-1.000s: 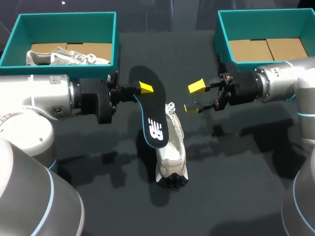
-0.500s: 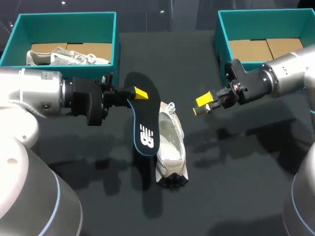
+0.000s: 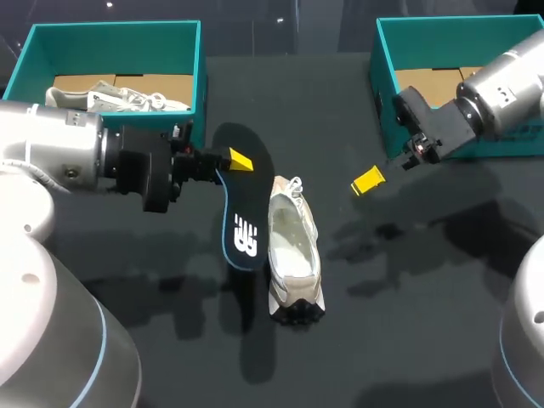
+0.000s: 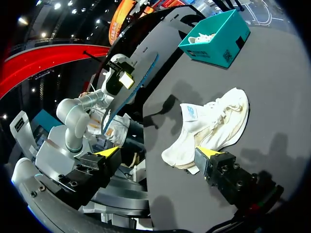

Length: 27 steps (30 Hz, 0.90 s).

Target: Take the shoe out of the shoebox, open the shoe tongue, remove and reinsert the insole, then place the shoe into the shoebox

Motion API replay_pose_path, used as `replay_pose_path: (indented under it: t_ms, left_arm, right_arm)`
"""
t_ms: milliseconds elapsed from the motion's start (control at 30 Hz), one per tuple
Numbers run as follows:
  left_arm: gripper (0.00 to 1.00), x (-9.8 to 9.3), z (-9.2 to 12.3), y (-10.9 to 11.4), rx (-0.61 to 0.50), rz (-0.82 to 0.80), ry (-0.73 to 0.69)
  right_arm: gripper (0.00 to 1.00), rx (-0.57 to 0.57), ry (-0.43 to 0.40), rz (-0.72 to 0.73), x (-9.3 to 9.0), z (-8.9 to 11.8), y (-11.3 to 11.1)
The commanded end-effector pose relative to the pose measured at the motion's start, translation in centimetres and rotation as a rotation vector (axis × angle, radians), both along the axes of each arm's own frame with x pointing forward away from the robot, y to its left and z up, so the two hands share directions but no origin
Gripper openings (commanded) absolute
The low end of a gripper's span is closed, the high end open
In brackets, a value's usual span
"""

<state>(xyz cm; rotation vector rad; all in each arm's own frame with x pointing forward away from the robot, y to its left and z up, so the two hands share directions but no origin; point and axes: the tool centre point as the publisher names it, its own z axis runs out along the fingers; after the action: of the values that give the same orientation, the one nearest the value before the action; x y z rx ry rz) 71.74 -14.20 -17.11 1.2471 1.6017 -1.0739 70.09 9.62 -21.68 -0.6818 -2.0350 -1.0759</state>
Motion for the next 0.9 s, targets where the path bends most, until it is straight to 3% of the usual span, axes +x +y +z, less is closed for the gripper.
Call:
replay_pose_path:
  t_ms: [33, 133, 400, 567, 667, 900]
  left_arm:
    - [0.00, -0.8, 0.0, -0.6, -0.001, 0.005, 0.012]
    - [0.00, -2.8, 0.3, -1.2, -0.015, 0.022, 0.071]
    - [0.00, -6.4, -0.1, -1.1, 0.016, 0.032, 0.282]
    - [0.00, -7.8, -1.1, -1.4, 0.002, -0.013, 0.531]
    - [0.00, -8.0, -1.3, -1.6, 0.012, -0.027, 0.569]
    - [0.00, -8.0, -1.3, -1.6, 0.012, -0.027, 0.569]
  right_arm:
    - [1.00, -0.050, -0.049, -0.001, -0.3, -0.3, -0.4]
    - [1.00, -0.122, -0.217, 0.028, -2.0, -1.0, -1.7]
    - [1.00, -0.235, -0.375, 0.038, -4.9, -3.9, -5.0]
    - [1.00, -0.305, -0.517, 0.064, -5.6, -5.6, -5.5]
    - [1.00, -0.438, -0.497, 0.226, -6.2, -6.5, -4.3]
    - [1.00, -0.438, -0.497, 0.226, -6.2, -6.5, -4.3]
